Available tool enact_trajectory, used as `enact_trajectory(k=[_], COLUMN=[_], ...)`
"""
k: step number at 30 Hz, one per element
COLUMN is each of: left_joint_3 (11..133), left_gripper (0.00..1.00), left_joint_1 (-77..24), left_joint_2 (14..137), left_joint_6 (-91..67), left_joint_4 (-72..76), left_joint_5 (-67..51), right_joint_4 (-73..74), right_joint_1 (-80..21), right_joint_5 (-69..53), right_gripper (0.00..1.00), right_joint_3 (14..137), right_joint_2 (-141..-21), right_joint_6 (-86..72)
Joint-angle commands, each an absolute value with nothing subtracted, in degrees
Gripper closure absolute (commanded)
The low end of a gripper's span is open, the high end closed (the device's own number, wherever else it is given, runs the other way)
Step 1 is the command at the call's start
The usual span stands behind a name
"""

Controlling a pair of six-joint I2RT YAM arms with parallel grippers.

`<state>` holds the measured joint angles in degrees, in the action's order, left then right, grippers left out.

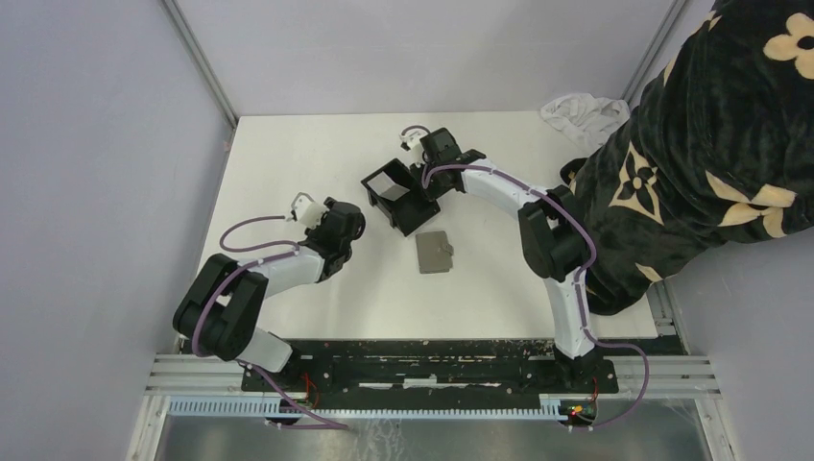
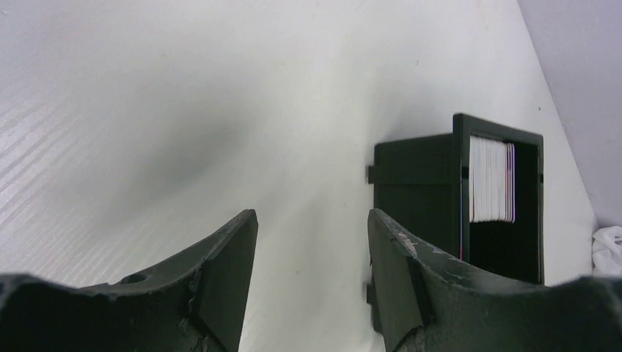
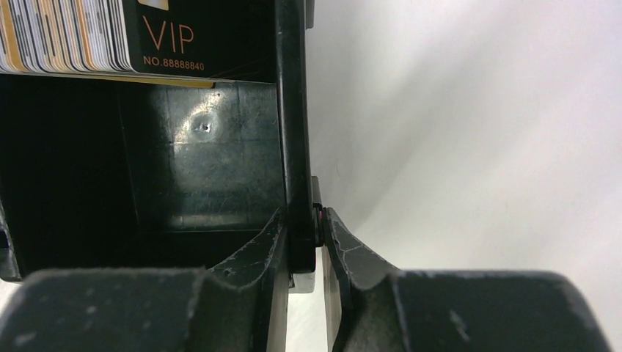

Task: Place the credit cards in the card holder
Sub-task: Adjust the storage box at the center of the board.

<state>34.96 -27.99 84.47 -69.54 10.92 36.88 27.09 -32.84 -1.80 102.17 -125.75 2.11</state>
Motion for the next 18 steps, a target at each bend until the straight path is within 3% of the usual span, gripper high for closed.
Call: enact_trajectory(k=[1, 5, 18], left_joint_3=[38.25, 39.67, 41.75], left_gripper=[0.36, 0.36, 0.36], left_joint_1=[-27.61, -27.67, -27.67], left_joint_2=[86.58, 89.25, 92.33], left_joint_6=[-67.32, -66.88, -66.01], left_joint_4=[13.62, 15.32, 17.89], left_joint_5=[37.0, 35.41, 31.72], right_joint_4=[25.95, 25.24, 23.59], right_joint_1=[-32.68, -32.62, -32.71], right_joint_5=[1.85, 2.29, 3.93], right_gripper=[0.78, 0.75, 0.37], right_joint_3=[97.98, 93.79, 90.35], right_joint_2=[-118.05, -115.69, -109.81], right_joint_6=[-0.06, -2.11, -4.76])
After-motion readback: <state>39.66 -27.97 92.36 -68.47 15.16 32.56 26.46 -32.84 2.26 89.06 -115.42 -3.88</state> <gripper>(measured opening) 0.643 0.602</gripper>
